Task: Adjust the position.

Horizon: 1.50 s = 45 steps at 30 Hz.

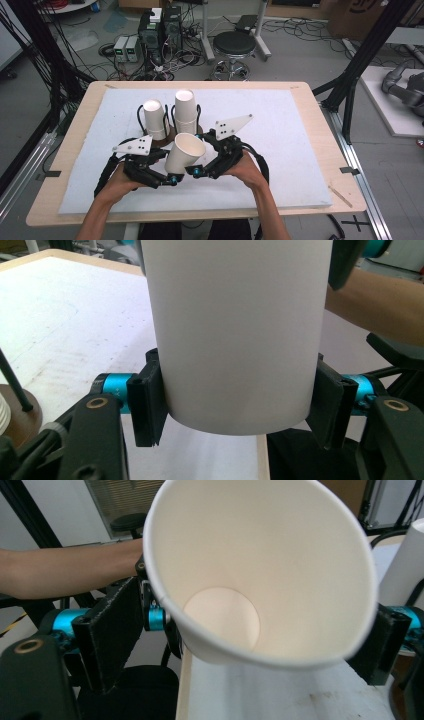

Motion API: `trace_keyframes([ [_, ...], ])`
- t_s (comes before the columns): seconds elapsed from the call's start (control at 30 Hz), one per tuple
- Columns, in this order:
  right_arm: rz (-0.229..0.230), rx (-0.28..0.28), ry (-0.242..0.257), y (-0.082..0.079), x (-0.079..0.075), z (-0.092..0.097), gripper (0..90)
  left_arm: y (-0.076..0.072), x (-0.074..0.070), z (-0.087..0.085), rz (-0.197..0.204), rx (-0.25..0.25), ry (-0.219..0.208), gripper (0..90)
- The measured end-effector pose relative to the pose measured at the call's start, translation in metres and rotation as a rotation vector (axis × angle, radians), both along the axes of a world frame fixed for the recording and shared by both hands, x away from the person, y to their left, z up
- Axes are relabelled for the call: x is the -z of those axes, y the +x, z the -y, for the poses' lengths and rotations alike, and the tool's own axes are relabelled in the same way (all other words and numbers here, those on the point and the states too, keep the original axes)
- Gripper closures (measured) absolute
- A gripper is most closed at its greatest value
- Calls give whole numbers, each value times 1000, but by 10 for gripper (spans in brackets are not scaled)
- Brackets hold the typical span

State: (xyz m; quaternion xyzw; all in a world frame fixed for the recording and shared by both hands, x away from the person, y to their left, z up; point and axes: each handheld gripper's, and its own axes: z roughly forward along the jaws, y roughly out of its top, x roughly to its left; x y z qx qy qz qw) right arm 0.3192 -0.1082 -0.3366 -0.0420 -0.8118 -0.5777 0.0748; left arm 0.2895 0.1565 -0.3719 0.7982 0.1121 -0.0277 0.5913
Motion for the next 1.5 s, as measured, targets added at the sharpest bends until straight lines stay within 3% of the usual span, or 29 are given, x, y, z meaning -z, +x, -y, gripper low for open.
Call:
trace_keyframes([
  [0.37,-35,-42,61,2,1,-4,191,-2,2,5,17,26,-15,359],
  [0.6,-45,-49,71,4,2,-4,285,-2,2,5,12,37,-20,361],
  [1.0,-38,-48,68,4,2,-4,321,-3,3,4,19,34,-26,356],
  [1.03,-40,-49,72,4,2,-4,321,-3,3,3,15,29,-29,345],
  [1.07,-36,-43,72,4,2,-4,321,-4,2,4,15,7,-21,250],
  [1.1,-35,-37,70,4,2,-3,321,-5,2,5,19,-23,4,165],
  [1.13,-38,-41,74,4,2,-3,321,-6,2,6,22,-42,26,146],
  [1.2,-32,-29,72,4,1,-2,321,-7,3,5,24,-49,46,145],
  [1.5,-25,-12,79,5,-1,4,321,-6,4,-4,5,-77,19,143],
])
